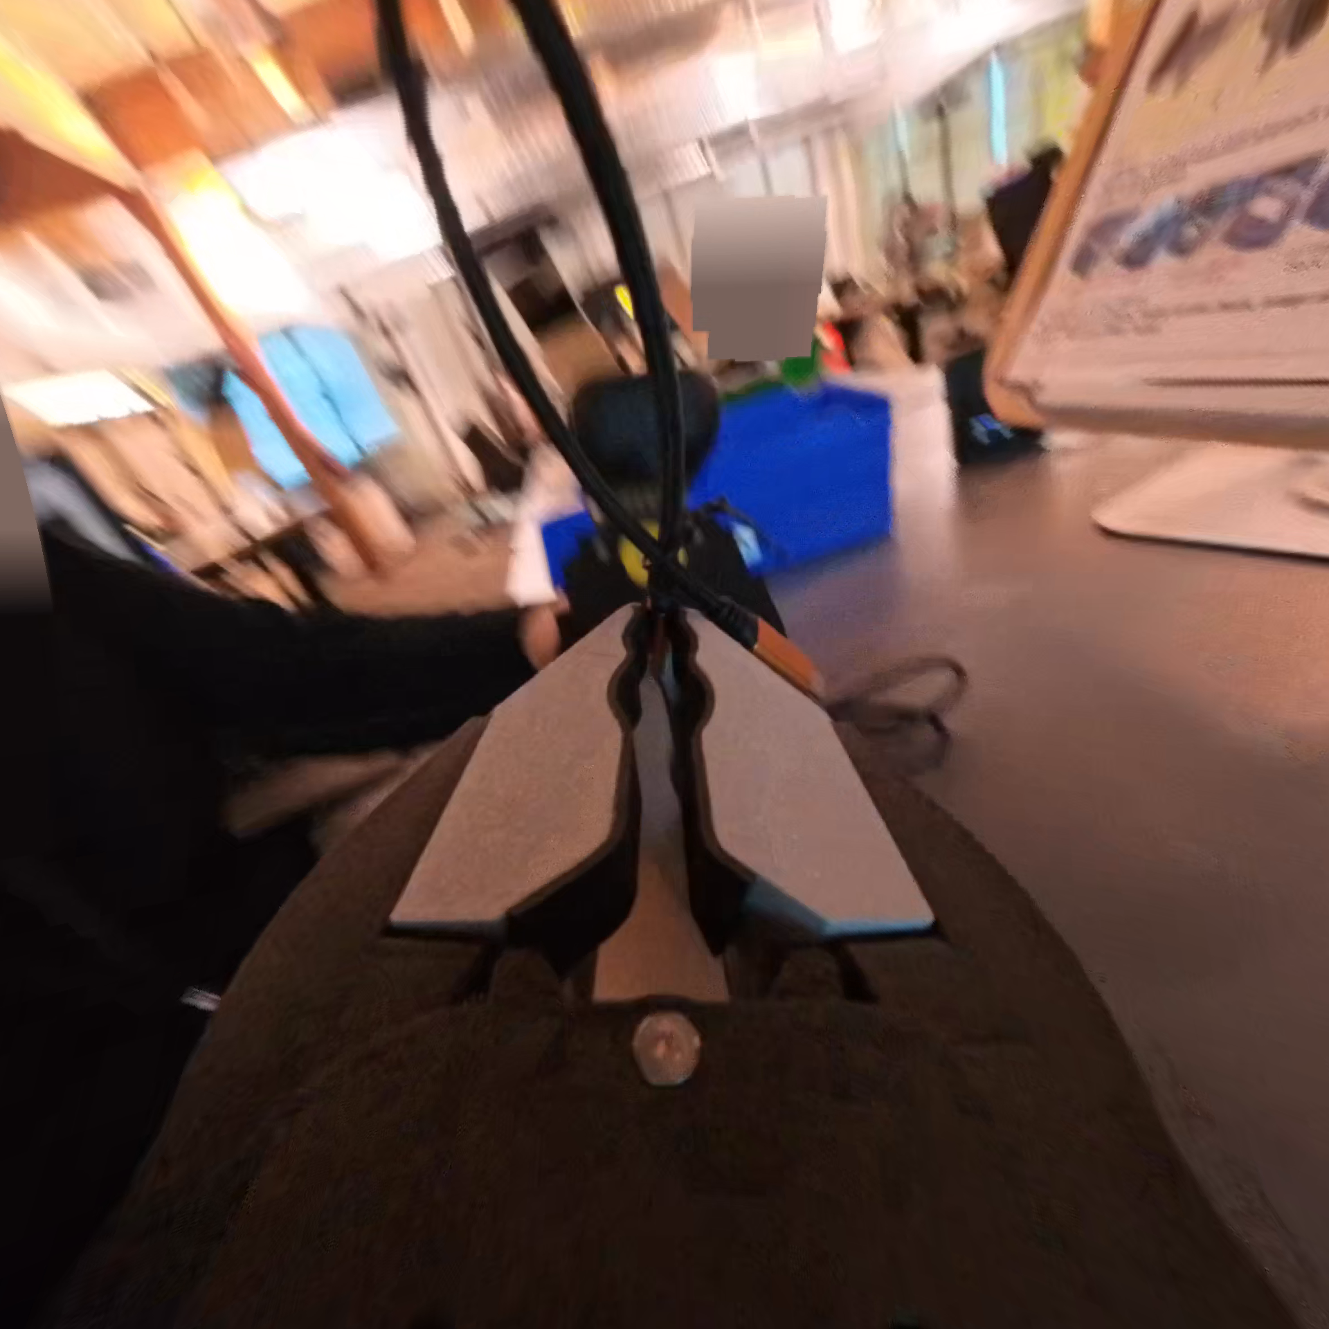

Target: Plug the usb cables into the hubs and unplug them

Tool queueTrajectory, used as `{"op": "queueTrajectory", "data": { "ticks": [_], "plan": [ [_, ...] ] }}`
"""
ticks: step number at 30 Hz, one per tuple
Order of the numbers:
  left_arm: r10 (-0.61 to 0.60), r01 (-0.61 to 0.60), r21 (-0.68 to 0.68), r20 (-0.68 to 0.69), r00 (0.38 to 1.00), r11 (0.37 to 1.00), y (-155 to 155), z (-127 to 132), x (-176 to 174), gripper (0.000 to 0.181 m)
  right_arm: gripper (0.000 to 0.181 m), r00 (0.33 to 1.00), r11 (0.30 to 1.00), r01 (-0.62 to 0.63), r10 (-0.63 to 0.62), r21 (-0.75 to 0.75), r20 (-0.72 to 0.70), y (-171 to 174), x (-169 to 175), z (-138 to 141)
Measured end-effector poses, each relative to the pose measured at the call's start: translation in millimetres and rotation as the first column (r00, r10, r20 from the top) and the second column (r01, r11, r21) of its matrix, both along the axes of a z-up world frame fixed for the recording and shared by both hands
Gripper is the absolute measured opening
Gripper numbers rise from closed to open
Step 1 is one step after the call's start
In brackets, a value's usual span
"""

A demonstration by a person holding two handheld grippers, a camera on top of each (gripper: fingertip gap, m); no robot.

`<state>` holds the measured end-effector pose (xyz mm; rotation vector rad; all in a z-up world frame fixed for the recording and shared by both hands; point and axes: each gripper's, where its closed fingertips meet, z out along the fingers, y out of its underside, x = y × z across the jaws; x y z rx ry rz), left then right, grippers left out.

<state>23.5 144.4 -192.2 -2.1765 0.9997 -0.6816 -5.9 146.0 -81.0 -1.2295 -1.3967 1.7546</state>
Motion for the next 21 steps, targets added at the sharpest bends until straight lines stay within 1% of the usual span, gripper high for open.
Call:
{"op": "queueTrajectory", "data": {
  "ticks": [1, 2, 3, 5, 7, 10, 12, 13, 14, 15, 17, 19, 20, 21],
  "plan": [
    [-0.027, 0.026, -0.028, -0.01, 1.0, 0.999, -4, -5, 9, 0.01, 0.003, 0.999, 0.997, -0.017, 0.013, -0.072, -0.051, 5, 3, 13],
    [-0.035, 0.035, 0.002, -0.024, 0.999, 0.999, -2, -4, 16, 0.009, 0.003, 0.999, 0.998, 0.028, -0.03, -0.048, -0.031, 12, 2, 10],
    [-0.029, 0.031, 0.03, -0.059, 0.998, 0.999, 1, -4, 18, 0.01, 0.004, 0.997, 0.997, 0.077, -0.077, 0.011, 0.01, 17, 1, 3],
    [-0.014, 0.02, 0.085, -0.067, 0.998, 0.996, 7, 3, 16, 0.01, 0.004, 0.991, 0.992, 0.093, -0.101, 0.086, 0.085, 17, 1, -8],
    [0.013, -0.002, 0.148, -0.076, 0.997, 0.989, 11, 12, 5, 0.01, 0.004, 0.986, 0.987, 0.11, -0.123, 0.116, 0.113, 18, 4, -5],
    [0.075, -0.06, 0.197, -0.07, 0.995, 0.979, 18, 20, -16, 0.009, 0.004, 0.984, 0.976, 0.142, -0.157, 0.162, 0.083, 18, 17, 21],
    [0.108, -0.103, 0.203, -0.014, 0.994, 0.974, 22, 29, -20, 0.009, 0.003, 0.967, 0.941, 0.223, -0.246, 0.255, 0.061, 26, 36, 44],
    [0.116, -0.115, 0.203, 0.007, 0.993, 0.973, 23, 32, -21, 0.009, 0.003, 0.949, 0.907, 0.282, -0.312, 0.314, 0.047, 33, 48, 56],
    [0.122, -0.122, 0.208, 0.013, 0.992, 0.97, 24, 34, -21, 0.009, 0.003, 0.918, 0.857, 0.354, -0.395, 0.374, 0.036, 44, 63, 68],
    [0.128, -0.126, 0.216, 0.007, 0.992, 0.968, 25, 34, -22, 0.009, 0.003, 0.872, 0.792, 0.429, -0.488, 0.434, 0.029, 57, 81, 78],
    [0.129, -0.123, 0.224, -0.011, 0.992, 0.967, 25, 32, -22, 0.009, 0.004, 0.749, 0.647, 0.556, -0.662, 0.522, 0.023, 86, 126, 92],
    [0.131, -0.121, 0.229, -0.03, 0.991, 0.966, 26, 29, -22, 0.009, 0.003, 0.59, 0.503, 0.653, -0.807, 0.566, 0.035, 118, 178, 96],
    [0.131, -0.118, 0.234, -0.04, 0.991, 0.965, 26, 28, -22, 0.009, 0.003, 0.494, 0.426, 0.691, -0.868, 0.584, 0.048, 135, 205, 94],
    [0.132, -0.117, 0.238, -0.048, 0.99, 0.964, 26, 27, -22, 0.009, 0.003, 0.402, 0.364, 0.713, -0.912, 0.599, 0.076, 150, 230, 88]
  ]
}}
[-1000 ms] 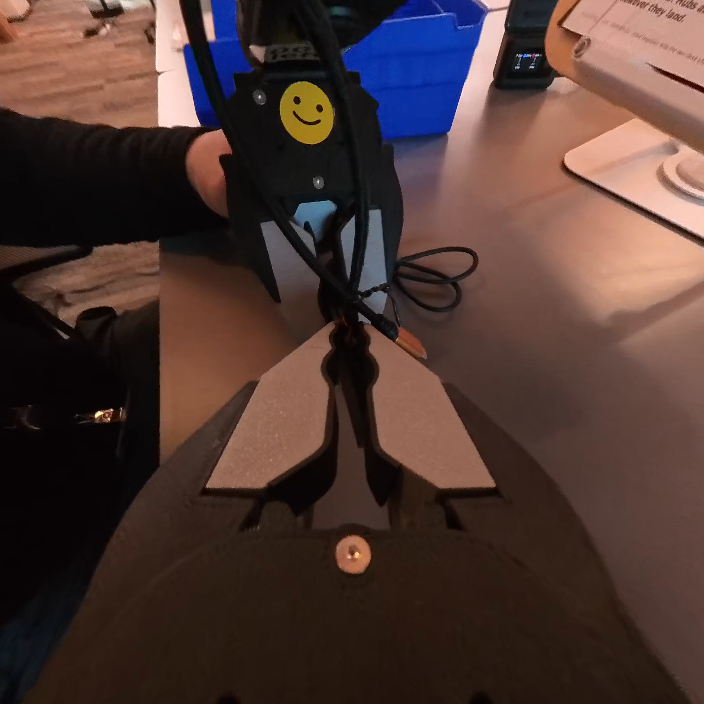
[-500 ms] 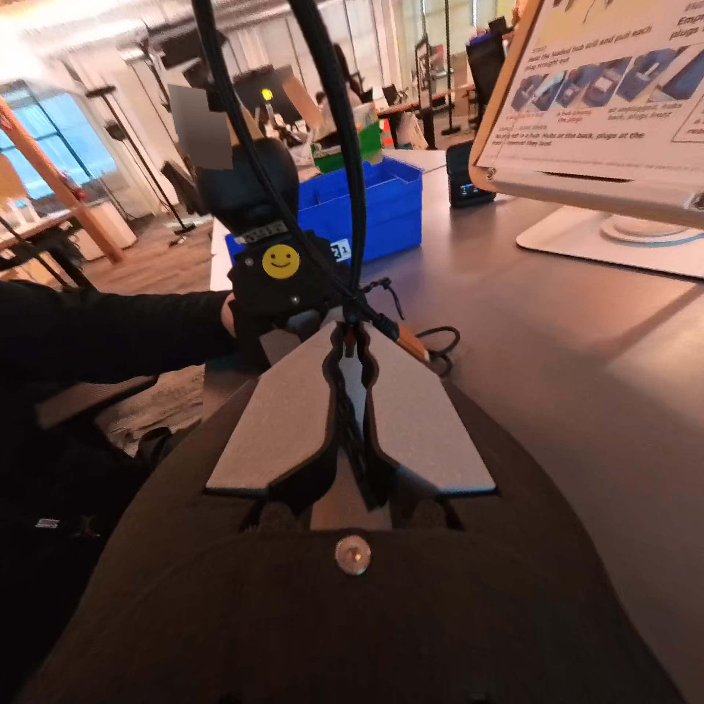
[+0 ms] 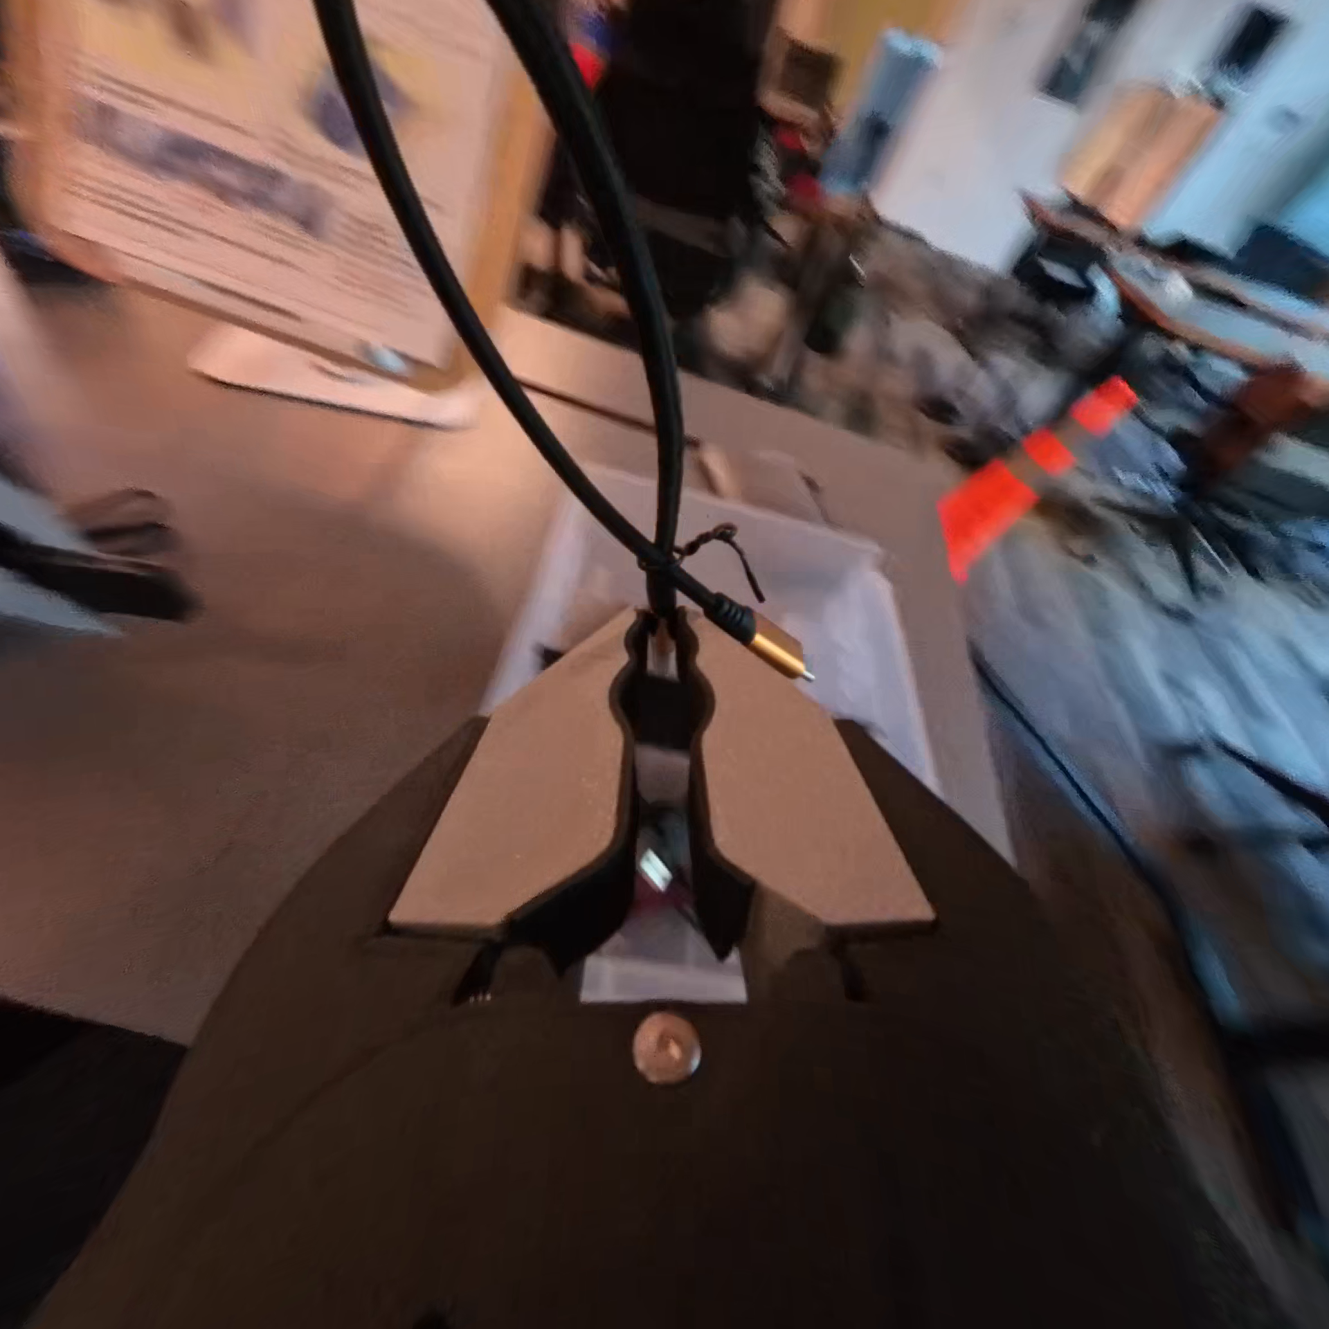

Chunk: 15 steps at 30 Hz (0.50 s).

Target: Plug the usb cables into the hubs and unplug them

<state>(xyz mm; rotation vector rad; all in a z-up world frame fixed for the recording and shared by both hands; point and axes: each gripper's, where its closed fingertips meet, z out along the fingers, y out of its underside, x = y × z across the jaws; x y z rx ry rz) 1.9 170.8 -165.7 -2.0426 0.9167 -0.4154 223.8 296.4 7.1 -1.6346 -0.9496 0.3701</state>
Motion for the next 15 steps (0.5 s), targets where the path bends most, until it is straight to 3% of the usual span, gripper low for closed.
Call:
{"op": "queueTrajectory", "data": {
  "ticks": [3, 6, 7, 12, 13, 15],
  "plan": [
    [0.0, 0.0, 0.008, -0.016, 1.0, 1.0, 1, -2, 0, 0.01, 0.004, 0.975, 0.963, 0.197, -0.173, -0.181, 0.143, 30, 53, -47],
    [0.003, -0.003, 0.003, -0.021, 1.0, 1.0, 2, -5, 0, 0.01, 0.027, 0.946, 0.894, 0.283, -0.198, -0.349, 0.258, 41, 70, -95],
    [0.005, -0.005, 0.004, -0.021, 1.0, 1.0, 3, -5, 0, 0.01, 0.024, 0.94, 0.884, 0.296, -0.2, -0.363, 0.278, 44, 70, -102],
    [0.003, -0.002, 0.014, -0.024, 1.0, 1.0, 3, -5, 0, 0.009, 0.022, 0.961, 0.945, 0.228, -0.179, -0.233, 0.211, 44, 44, -74],
    [0.001, 0.0, 0.021, -0.023, 1.0, 1.0, 3, -4, 0, 0.009, 0.026, 0.975, 0.96, 0.172, -0.134, -0.222, 0.177, 38, 31, -66],
    [-0.019, 0.019, 0.038, -0.014, 1.0, 0.999, 2, 0, 4, 0.009, 0.03, 0.993, 0.967, -0.057, 0.08, -0.247, 0.082, 7, -12, -55]
  ]
}}
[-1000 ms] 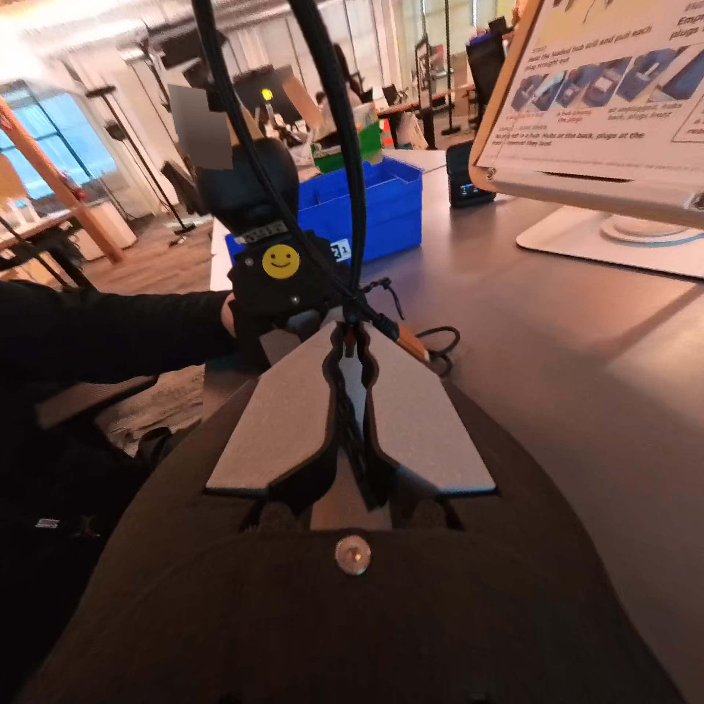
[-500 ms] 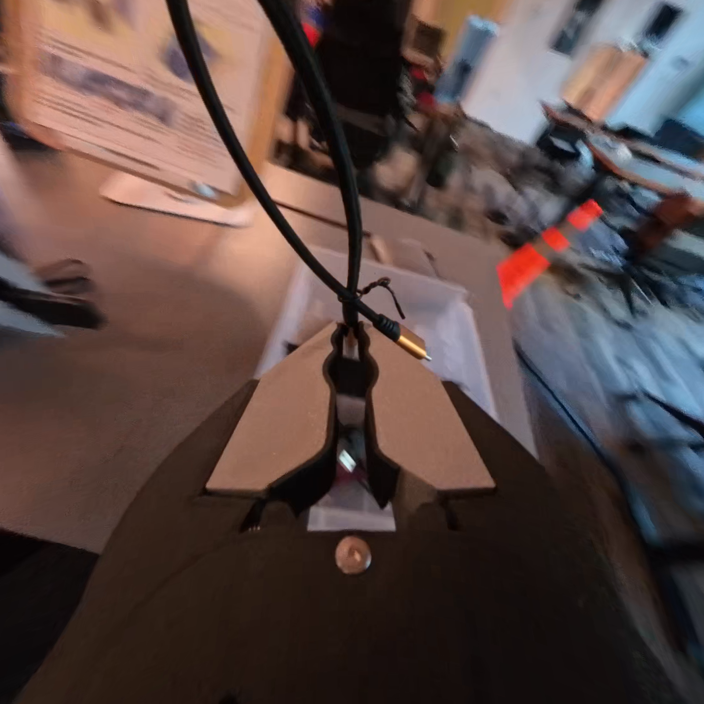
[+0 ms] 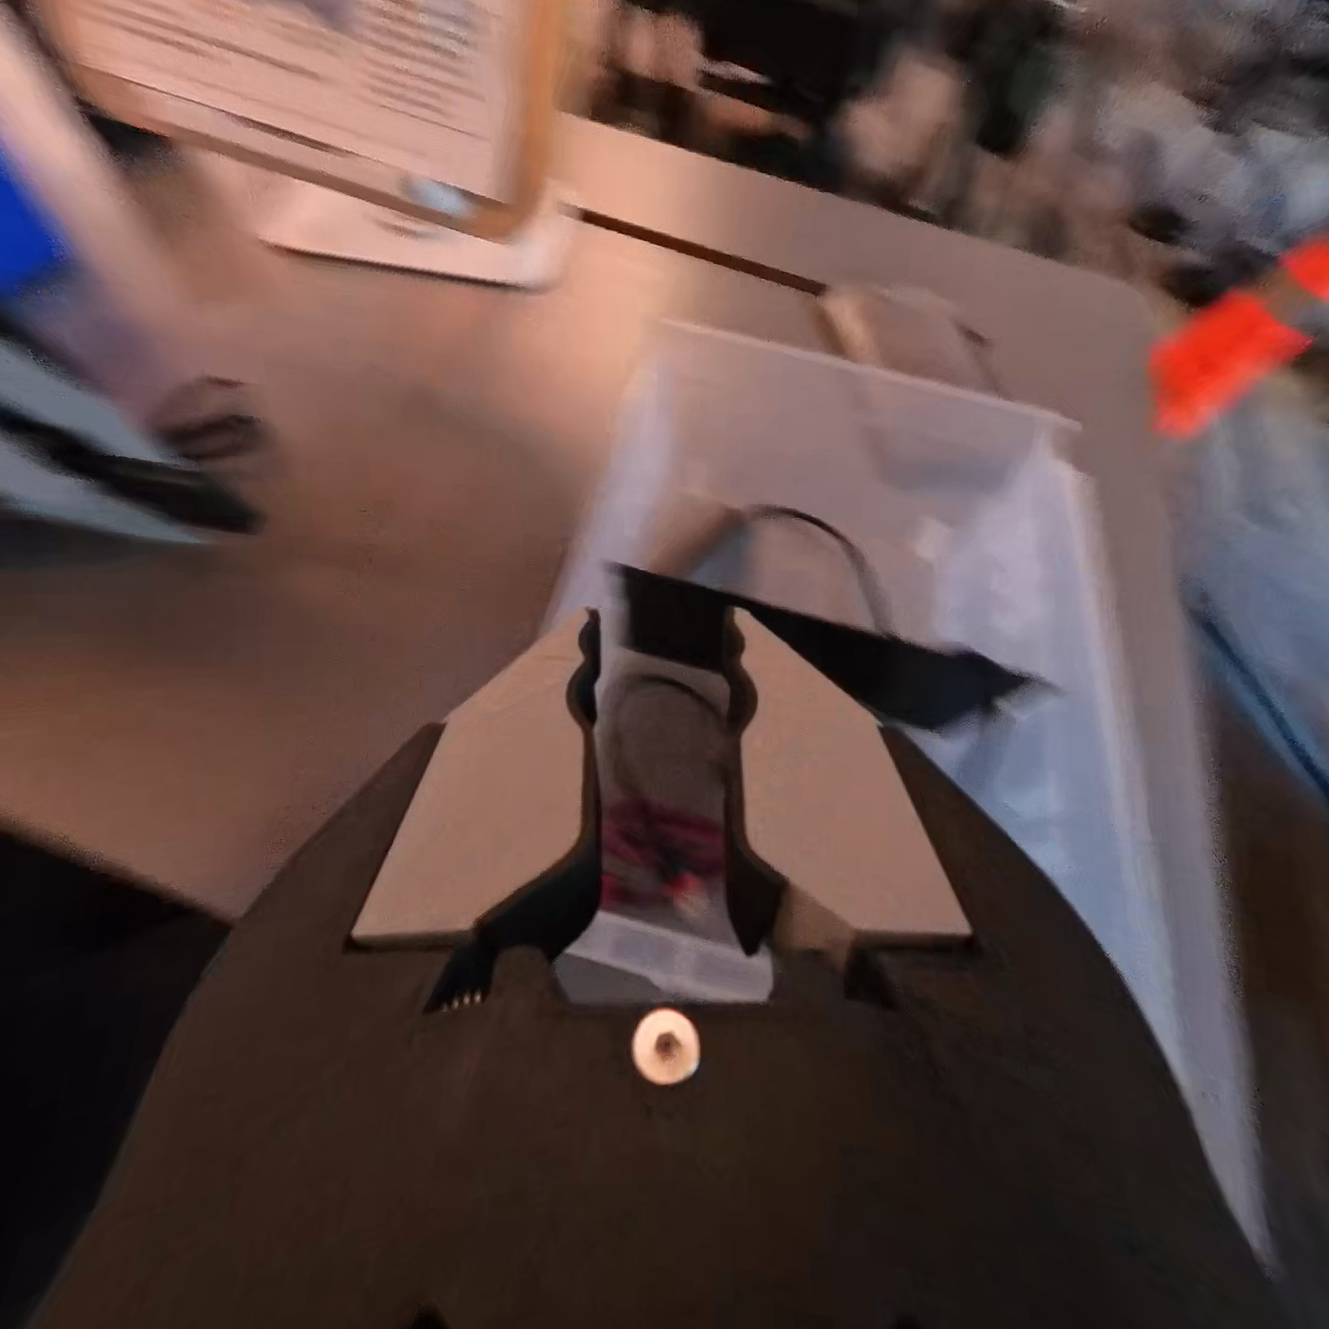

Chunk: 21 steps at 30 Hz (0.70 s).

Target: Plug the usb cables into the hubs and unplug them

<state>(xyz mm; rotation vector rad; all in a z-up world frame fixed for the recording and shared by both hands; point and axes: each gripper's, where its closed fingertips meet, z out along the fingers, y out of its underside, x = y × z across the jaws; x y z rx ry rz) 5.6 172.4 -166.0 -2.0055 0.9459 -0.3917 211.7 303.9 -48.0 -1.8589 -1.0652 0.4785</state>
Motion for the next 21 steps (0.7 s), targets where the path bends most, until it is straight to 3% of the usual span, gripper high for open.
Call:
{"op": "queueTrajectory", "data": {
  "ticks": [2, 4, 8, 9, 12, 13, 16, 18, 21],
  "plan": [
    [-0.038, 0.038, 0.016, 0.015, 0.999, 0.999, -3, 4, 6, 0.009, 0.035, 0.956, 0.956, -0.289, 0.284, -0.061, -0.069, -50, -51, 3],
    [-0.08, 0.08, 0.043, 0.017, 0.997, 0.996, -8, 8, 13, 0.009, 0.039, 0.865, 0.858, -0.501, 0.498, -0.112, -0.056, -98, -93, -8],
    [-0.183, 0.186, 0.124, -0.035, 0.983, 0.975, -19, 14, 27, 0.009, 0.066, 0.767, 0.771, -0.62, 0.634, -0.145, 0.096, -143, -156, -52],
    [-0.214, 0.217, 0.135, -0.038, 0.976, 0.967, -23, 16, 31, 0.009, 0.063, 0.742, 0.755, -0.642, 0.656, -0.136, 0.138, -149, -165, -61],
    [-0.268, 0.272, 0.157, -0.044, 0.962, 0.949, -32, 19, 39, 0.009, 0.013, 0.659, 0.697, -0.713, 0.704, -0.078, 0.264, -161, -173, -80],
    [-0.266, 0.271, 0.16, -0.054, 0.963, 0.949, -32, 19, 38, 0.009, 0.01, 0.635, 0.674, -0.737, 0.718, -0.054, 0.286, -166, -174, -80],
    [-0.231, 0.224, 0.153, 0.034, 0.972, 0.963, -28, 28, 37, 0.012, 0.008, 0.64, 0.673, -0.74, 0.699, 0.012, 0.319, -165, -174, -70],
    [-0.188, 0.171, 0.138, 0.124, 0.974, 0.976, -23, 41, 31, 0.029, 0.008, 0.682, 0.709, -0.705, 0.664, 0.03, 0.306, -157, -169, -59],
    [-0.097, 0.048, 0.212, 0.229, 0.969, 0.976, -12, 70, 7, 0.035, 0.008, 0.787, 0.794, -0.597, 0.55, 0.118, 0.28, -130, -147, -30]
  ]
}}
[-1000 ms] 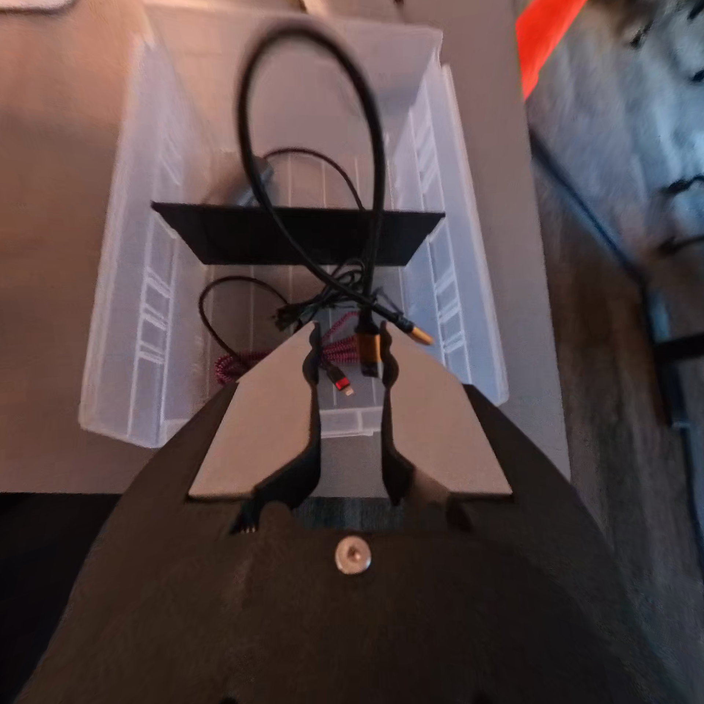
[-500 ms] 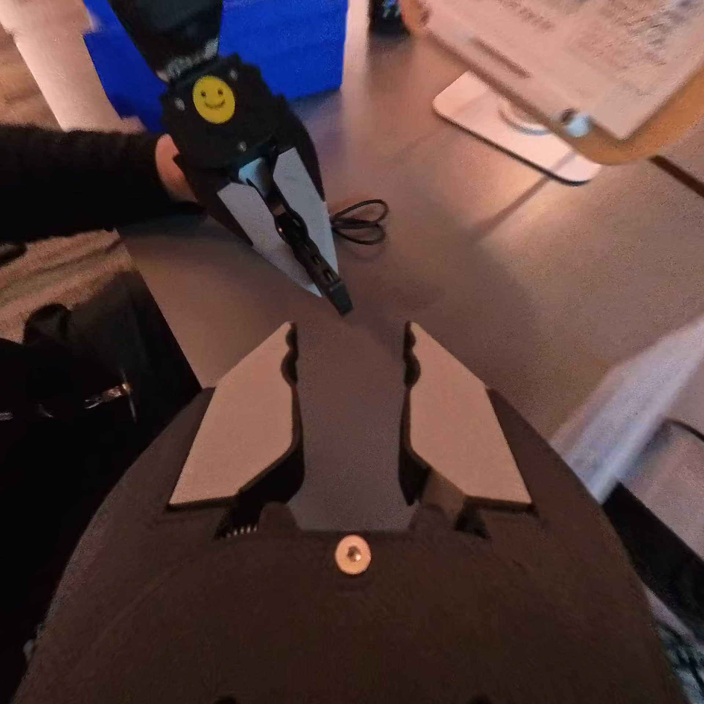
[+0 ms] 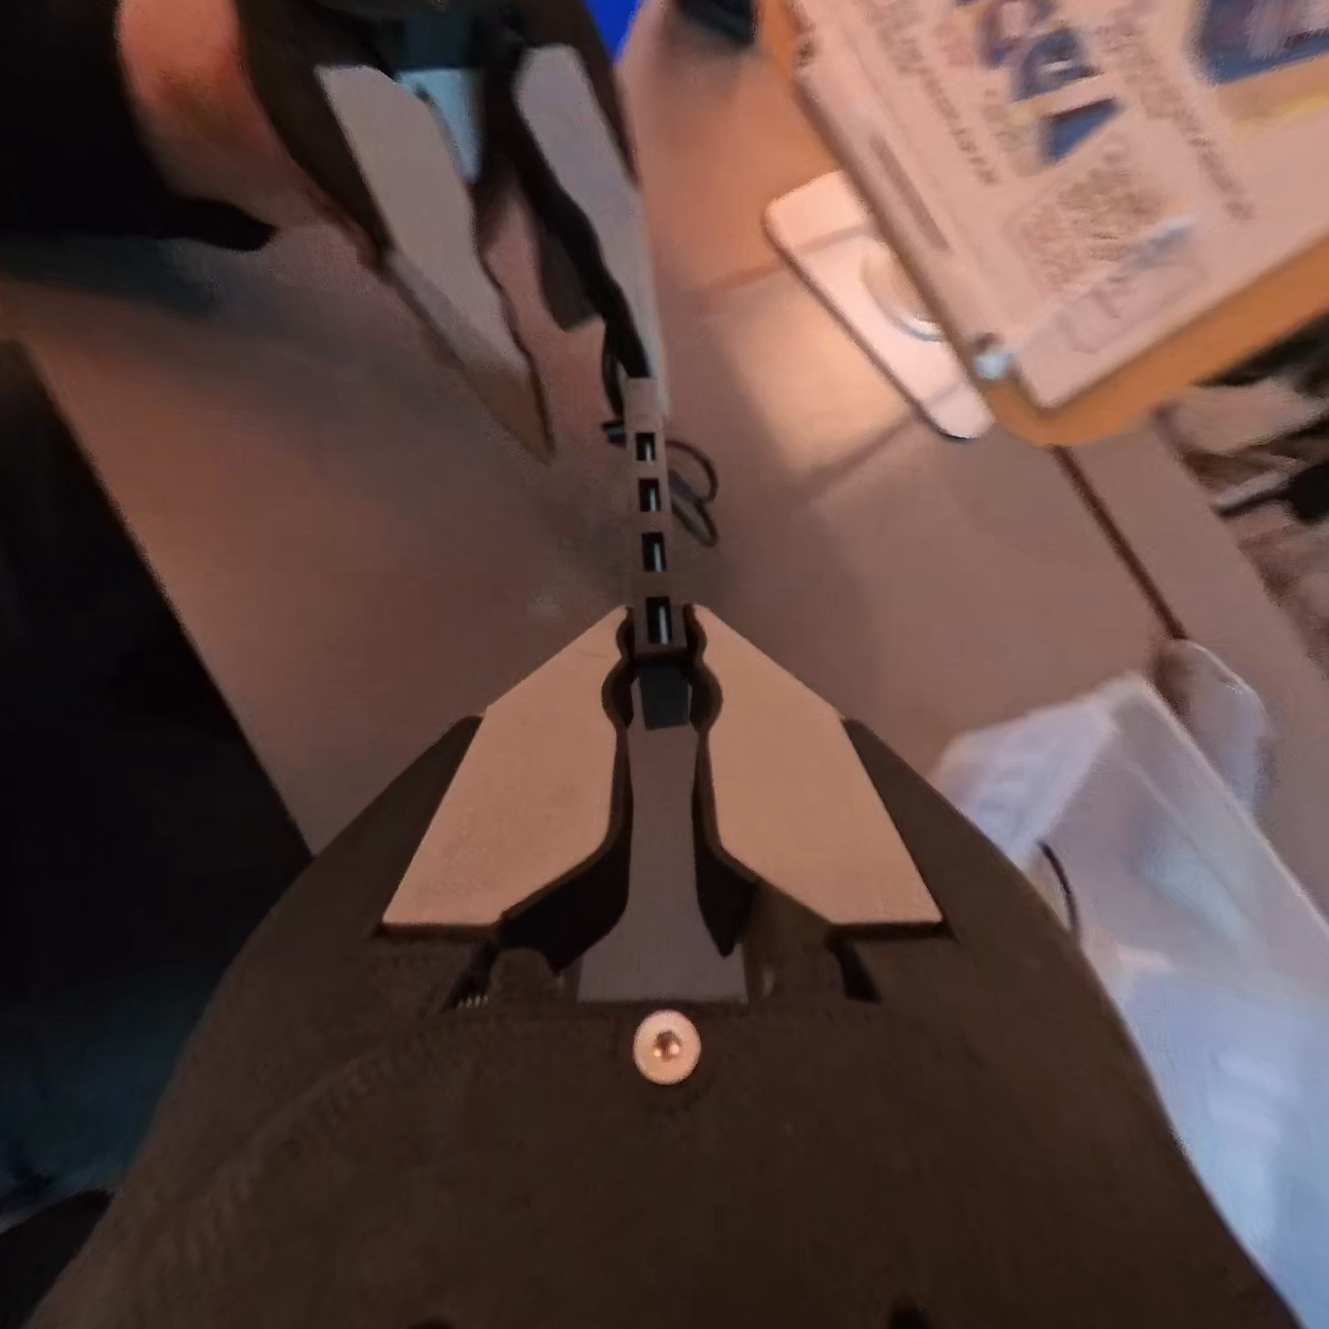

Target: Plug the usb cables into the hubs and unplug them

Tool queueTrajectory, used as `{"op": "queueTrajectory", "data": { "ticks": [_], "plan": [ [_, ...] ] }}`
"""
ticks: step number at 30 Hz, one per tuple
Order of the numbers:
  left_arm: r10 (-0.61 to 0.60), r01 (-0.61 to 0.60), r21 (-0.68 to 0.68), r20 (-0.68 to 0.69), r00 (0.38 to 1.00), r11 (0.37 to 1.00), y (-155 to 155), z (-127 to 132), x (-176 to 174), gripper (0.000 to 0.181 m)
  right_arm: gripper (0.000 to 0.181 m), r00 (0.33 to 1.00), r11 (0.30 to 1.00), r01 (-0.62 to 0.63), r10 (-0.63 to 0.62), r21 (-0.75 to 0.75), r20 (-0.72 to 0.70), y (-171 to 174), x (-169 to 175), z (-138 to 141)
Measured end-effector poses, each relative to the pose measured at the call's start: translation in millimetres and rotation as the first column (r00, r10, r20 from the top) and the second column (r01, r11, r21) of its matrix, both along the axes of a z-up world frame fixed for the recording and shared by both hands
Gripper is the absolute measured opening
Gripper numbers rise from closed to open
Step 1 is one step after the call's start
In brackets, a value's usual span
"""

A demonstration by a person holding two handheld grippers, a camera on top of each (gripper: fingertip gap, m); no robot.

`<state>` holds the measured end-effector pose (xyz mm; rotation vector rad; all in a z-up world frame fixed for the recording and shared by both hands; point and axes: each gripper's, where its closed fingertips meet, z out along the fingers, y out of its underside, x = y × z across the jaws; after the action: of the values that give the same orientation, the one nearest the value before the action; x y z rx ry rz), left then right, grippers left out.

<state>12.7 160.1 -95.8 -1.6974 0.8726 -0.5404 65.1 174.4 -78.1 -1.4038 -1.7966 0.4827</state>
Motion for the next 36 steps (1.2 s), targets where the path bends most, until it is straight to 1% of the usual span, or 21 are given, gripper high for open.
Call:
{"op": "queueTrajectory", "data": {
  "ticks": [1, 2, 4, 6, 7, 9, 10, 12, 13, 15, 16, 18, 20, 21, 22, 24, 25, 28, 30, 33, 36],
  "plan": [
    [0.029, -0.03, 0.019, 0.047, 0.998, 0.999, 3, 10, -8, 0.04, 0.008, 0.997, 0.998, 0.064, -0.063, 0.019, -0.046, 11, 10, 14],
    [0.045, -0.047, 0.012, 0.079, 0.996, 0.999, 3, 14, -14, 0.03, 0.007, 0.983, 0.988, 0.147, -0.142, 0.039, -0.114, 25, 21, 32],
    [0.08, -0.076, -0.035, 0.101, 0.992, 0.996, 7, 13, -25, 0.026, 0.007, 0.919, 0.948, 0.313, -0.286, 0.06, -0.27, 51, 48, 70],
    [0.094, -0.087, -0.077, 0.082, 0.992, 0.993, 9, 5, -26, 0.026, 0.007, 0.832, 0.889, 0.456, -0.406, 0.05, -0.377, 73, 78, 97],
    [0.104, -0.098, -0.091, 0.068, 0.992, 0.991, 10, 1, -25, 0.024, 0.007, 0.795, 0.852, 0.521, -0.46, 0.057, -0.397, 86, 91, 104],
    [0.103, -0.096, -0.121, 0.046, 0.994, 0.988, 12, -9, -21, 0.023, 0.007, 0.749, 0.778, 0.622, -0.561, 0.083, -0.351, 117, 110, 107],
    [0.095, -0.09, -0.135, 0.033, 0.995, 0.987, 12, -14, -19, 0.022, 0.007, 0.733, 0.745, 0.659, -0.605, 0.102, -0.312, 135, 116, 105],
    [0.093, -0.093, -0.154, -0.01, 0.996, 0.984, 13, -24, -18, 0.017, 0.008, 0.711, 0.701, 0.702, -0.68, 0.124, -0.177, 170, 122, 89],
    [0.092, -0.097, -0.159, -0.036, 0.995, 0.982, 13, -29, -18, 0.016, 0.007, 0.717, 0.705, 0.697, -0.685, 0.132, -0.13, 186, 118, 81],
    [0.096, -0.106, -0.167, -0.064, 0.993, 0.98, 15, -36, -19, 0.014, 0.008, 0.767, 0.758, 0.641, -0.64, 0.121, -0.058, 216, 93, 60],
    [0.092, -0.102, -0.174, -0.066, 0.994, 0.979, 15, -37, -18, 0.014, 0.008, 0.752, 0.748, 0.653, -0.659, 0.121, 0.009, 235, 89, 42],
    [0.093, -0.105, -0.187, -0.07, 0.993, 0.977, 16, -41, -20, 0.014, 0.014, 0.683, 0.713, 0.694, -0.697, 0.104, 0.221, 258, 93, -7],
    [0.103, -0.117, -0.206, -0.075, 0.992, 0.972, 17, -46, -25, 0.015, 0.02, 0.649, 0.712, 0.702, -0.648, 0.015, 0.399, 255, 90, -47],
    [0.103, -0.117, -0.226, -0.07, 0.992, 0.967, 18, -48, -26, 0.018, 0.02, 0.64, 0.709, 0.705, -0.637, -0.001, 0.43, 253, 89, -55],
    [0.102, -0.114, -0.253, -0.059, 0.993, 0.961, 17, -50, -27, 0.021, 0.02, 0.641, 0.712, 0.703, -0.636, 0.006, 0.43, 251, 88, -54],
    [0.105, -0.113, -0.284, -0.046, 0.993, 0.952, 18, -53, -28, 0.023, 0.021, 0.683, 0.736, 0.677, -0.626, -0.005, 0.376, 242, 82, -40],
    [0.111, -0.121, -0.284, -0.05, 0.993, 0.951, 20, -55, -29, 0.024, 0.025, 0.71, 0.749, 0.662, -0.613, -0.029, 0.347, 234, 79, -31],
    [0.116, -0.135, -0.292, -0.08, 0.99, 0.947, 21, -61, -31, 0.025, 0.041, 0.784, 0.784, 0.607, -0.563, -0.133, 0.262, 202, 74, -2],
    [0.115, -0.135, -0.281, -0.085, 0.99, 0.95, 20, -60, -30, 0.025, 0.044, 0.827, 0.805, 0.56, -0.528, -0.196, 0.194, 178, 74, 14],
    [0.129, -0.154, -0.259, -0.109, 0.986, 0.953, 22, -61, -33, 0.024, 0.046, 0.856, 0.827, 0.517, -0.507, -0.22, 0.102, 150, 82, 29],
    [0.144, -0.17, -0.252, -0.121, 0.982, 0.953, 24, -65, -37, 0.024, 0.044, 0.869, 0.837, 0.486, -0.494, -0.252, 0.033, 125, 93, 34]
  ]
}}
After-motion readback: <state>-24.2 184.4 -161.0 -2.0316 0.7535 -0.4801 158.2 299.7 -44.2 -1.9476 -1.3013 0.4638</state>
